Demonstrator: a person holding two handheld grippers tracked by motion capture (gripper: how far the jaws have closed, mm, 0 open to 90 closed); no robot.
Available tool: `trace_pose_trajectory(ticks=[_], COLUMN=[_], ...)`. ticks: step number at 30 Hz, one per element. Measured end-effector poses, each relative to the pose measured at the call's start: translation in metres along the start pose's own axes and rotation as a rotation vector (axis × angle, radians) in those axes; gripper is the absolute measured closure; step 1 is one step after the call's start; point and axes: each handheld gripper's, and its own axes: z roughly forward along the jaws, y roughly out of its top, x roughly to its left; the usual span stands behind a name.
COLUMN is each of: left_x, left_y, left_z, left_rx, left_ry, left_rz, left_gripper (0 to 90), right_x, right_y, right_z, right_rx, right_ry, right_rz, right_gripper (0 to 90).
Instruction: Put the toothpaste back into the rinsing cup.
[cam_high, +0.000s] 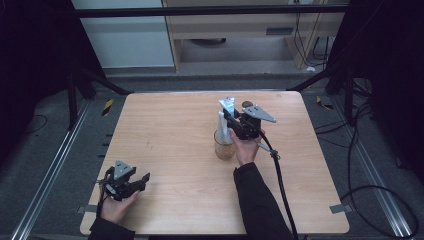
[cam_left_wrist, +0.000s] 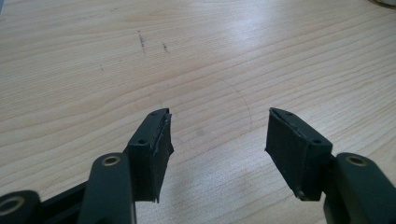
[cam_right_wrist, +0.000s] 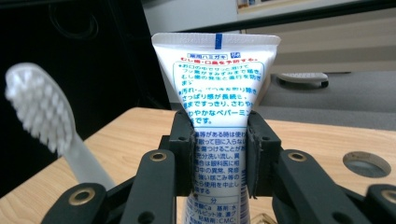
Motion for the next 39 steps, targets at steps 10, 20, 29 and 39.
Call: trace_pose_trajectory(ticks=[10, 20, 29, 39], left_x=[0.0, 0.0, -0.001, -0.001], left_y=[0.0, 0.0, 0.0, 0.0], left_z=[0.0, 0.0, 0.0, 0.0], left_rx=[0.002, 0.003, 0.003, 0.005], left_ry=[0.001, 0.0, 0.002, 0.002], left_rz=[0.002, 0.002, 0.003, 0.002], left_gripper=[39.8, 39.9, 39.9, 39.9], right_x=[-0.004, -0.009, -0.012, -0.012], right_y=[-0.011, -0.022, -0.028, -0.028], right_z=[-0.001, -0.006, -0.017, -0.026], right_rx=[0.057, 0.137, 0.223, 0.294], right_ry=[-0.003, 0.011, 0.033, 0.022], right_rz=[0.006, -0.005, -0.027, -0.088], right_gripper=[67.5, 66.0, 61.4, 55.2])
